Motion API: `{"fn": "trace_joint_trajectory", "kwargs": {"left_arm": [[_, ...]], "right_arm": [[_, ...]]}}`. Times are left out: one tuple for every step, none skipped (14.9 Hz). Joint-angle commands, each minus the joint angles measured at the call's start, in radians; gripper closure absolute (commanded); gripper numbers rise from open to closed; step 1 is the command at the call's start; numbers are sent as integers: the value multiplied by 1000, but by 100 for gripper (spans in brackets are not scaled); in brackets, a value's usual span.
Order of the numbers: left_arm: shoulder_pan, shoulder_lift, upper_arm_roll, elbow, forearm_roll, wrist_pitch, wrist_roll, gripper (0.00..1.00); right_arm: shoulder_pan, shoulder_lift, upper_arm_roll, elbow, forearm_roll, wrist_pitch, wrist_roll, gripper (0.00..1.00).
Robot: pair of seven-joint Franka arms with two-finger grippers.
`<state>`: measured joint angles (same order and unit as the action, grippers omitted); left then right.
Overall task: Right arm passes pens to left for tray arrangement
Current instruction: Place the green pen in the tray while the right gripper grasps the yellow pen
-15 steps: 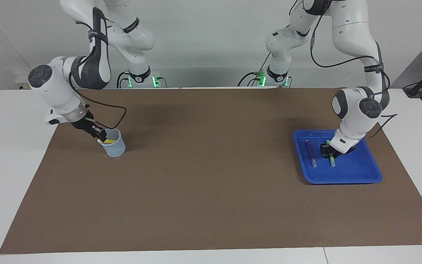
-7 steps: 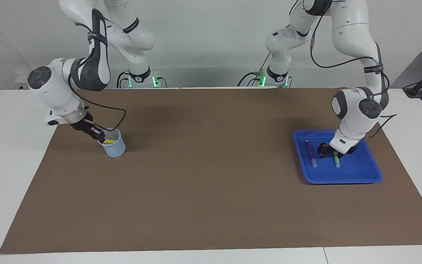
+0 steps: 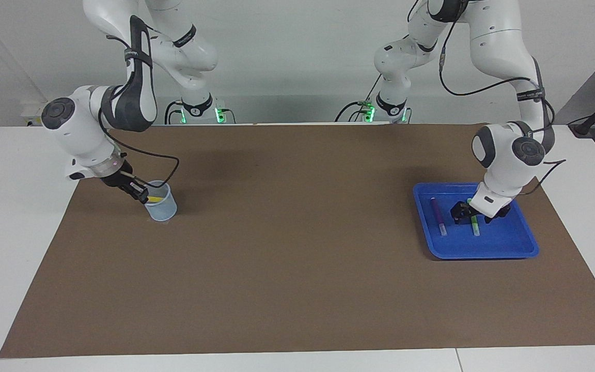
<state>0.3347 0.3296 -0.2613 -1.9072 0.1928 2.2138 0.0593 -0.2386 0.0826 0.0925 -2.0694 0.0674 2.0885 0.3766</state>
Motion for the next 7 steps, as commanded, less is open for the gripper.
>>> {"fn": "trace_joint_trajectory", "kwargs": {"left_arm": [[-9, 26, -4, 105, -50, -109, -12, 0], [-13, 20, -7, 112, -59, -127, -12, 0], [-19, 14, -9, 122, -73, -147, -12, 0], [-28, 5, -9, 143, -104, -181, -13, 0], [-34, -3, -9, 160, -151, -219, -16, 0], [-37, -18, -9, 168, -194, -248, -21, 0], [-40, -38, -9, 166, -217, -262, -44, 0]], "right_arm": [[-4, 8, 6, 3, 17, 2, 7, 96], [-4, 8, 6, 3, 17, -4, 4, 100], [-2, 6, 6, 5, 17, -11, 4, 100], [-4, 6, 7, 12, 17, -33, 2, 100], [-4, 6, 7, 32, 17, -62, 1, 100], [-2, 5, 10, 64, 17, -111, 1, 100], [-2, -1, 12, 101, 17, -172, -1, 100]]}}
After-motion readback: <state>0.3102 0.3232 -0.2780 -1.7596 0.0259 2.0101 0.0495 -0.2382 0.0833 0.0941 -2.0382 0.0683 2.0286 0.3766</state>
